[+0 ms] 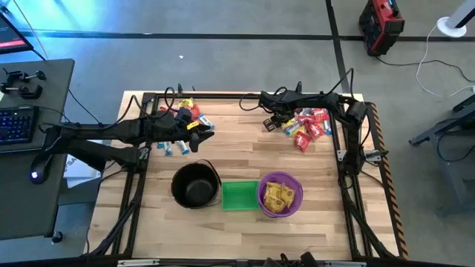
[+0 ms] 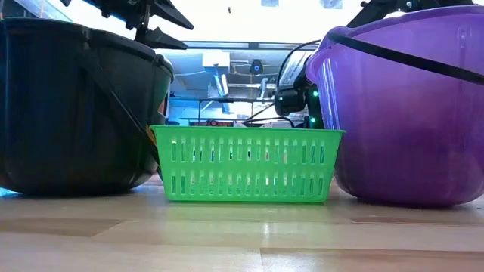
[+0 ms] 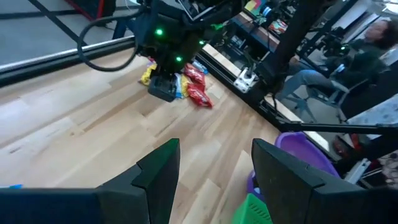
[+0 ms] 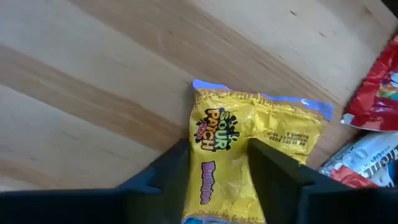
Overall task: Sort candy by brand, put in halloween buckets
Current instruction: Put the yellow candy into the violet bucket
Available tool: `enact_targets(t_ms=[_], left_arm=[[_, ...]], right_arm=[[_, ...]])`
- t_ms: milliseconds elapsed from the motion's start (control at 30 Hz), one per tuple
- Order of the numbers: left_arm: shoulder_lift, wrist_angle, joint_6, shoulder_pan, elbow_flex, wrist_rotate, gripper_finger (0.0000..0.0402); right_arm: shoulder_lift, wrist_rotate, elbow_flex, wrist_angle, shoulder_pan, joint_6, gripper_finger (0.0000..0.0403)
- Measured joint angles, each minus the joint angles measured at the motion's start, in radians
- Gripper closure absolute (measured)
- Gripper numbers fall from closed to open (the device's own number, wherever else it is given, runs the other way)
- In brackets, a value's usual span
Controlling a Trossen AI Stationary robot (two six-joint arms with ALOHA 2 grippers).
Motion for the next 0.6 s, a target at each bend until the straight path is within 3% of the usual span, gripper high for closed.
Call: enact_targets(t_ms=[167, 433, 500, 600], left_arm=[[0.000, 0.000, 0.033, 0.000, 0.000, -0.018, 0.0212], [0.000, 0.000, 0.110, 0.012, 0.000, -0.033, 0.0212], [0.000, 0.000, 0.115, 0.023, 0.000, -0.034, 0.0212], [0.000, 0.000, 0.114, 0.041, 0.000, -0.033, 0.0212]], right_arm=[[-0.020, -0.002, -0.001, 0.001, 0.019, -0.014, 0.0382], [-0.241, -0.031, -0.002, -0.003, 0.060, -0.017, 0.0397], [-0.298, -0.109, -0.002, -0.015, 0.061, -0.019, 0.0398], [-0.375, -0.314, -0.002, -0.022, 0.067, -0.060, 0.0399]])
